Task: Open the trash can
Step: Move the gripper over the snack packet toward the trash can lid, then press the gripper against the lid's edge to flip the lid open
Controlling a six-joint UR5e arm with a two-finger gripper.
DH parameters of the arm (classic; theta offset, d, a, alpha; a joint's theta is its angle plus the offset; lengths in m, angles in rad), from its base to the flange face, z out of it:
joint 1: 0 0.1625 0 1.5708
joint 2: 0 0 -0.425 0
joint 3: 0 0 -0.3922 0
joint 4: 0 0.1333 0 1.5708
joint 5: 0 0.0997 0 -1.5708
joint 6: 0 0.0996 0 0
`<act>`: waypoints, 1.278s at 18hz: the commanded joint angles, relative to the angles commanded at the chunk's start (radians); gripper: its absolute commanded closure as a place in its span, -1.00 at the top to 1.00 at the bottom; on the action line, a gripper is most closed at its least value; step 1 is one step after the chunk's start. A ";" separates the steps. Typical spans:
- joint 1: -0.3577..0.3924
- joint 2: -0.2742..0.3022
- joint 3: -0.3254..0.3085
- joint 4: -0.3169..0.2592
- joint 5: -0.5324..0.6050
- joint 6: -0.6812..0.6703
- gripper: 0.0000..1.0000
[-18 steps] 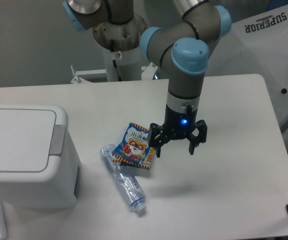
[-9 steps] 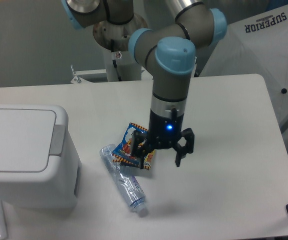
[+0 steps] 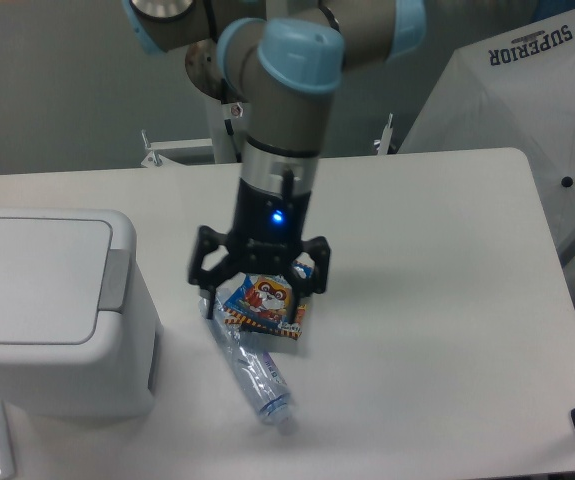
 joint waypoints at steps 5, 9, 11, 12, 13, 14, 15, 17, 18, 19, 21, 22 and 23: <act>-0.040 0.038 -0.011 0.000 -0.005 -0.017 1.00; -0.068 0.043 -0.043 0.000 -0.003 -0.017 1.00; -0.069 0.041 -0.048 0.000 -0.002 -0.015 1.00; -0.069 0.038 -0.049 0.000 -0.002 -0.015 1.00; -0.069 0.040 -0.054 0.000 -0.002 -0.012 1.00; -0.069 0.041 -0.063 0.000 -0.002 -0.009 1.00; -0.068 0.043 -0.066 0.000 -0.002 -0.008 1.00; -0.068 0.043 -0.069 0.000 -0.002 -0.008 1.00; -0.068 0.043 -0.072 0.002 -0.002 -0.006 1.00; -0.068 0.043 -0.072 0.002 0.000 -0.005 1.00; -0.069 0.040 -0.074 0.002 0.000 -0.005 1.00; -0.068 0.038 -0.077 0.003 0.000 -0.005 1.00; -0.068 0.037 -0.077 0.005 0.000 -0.005 1.00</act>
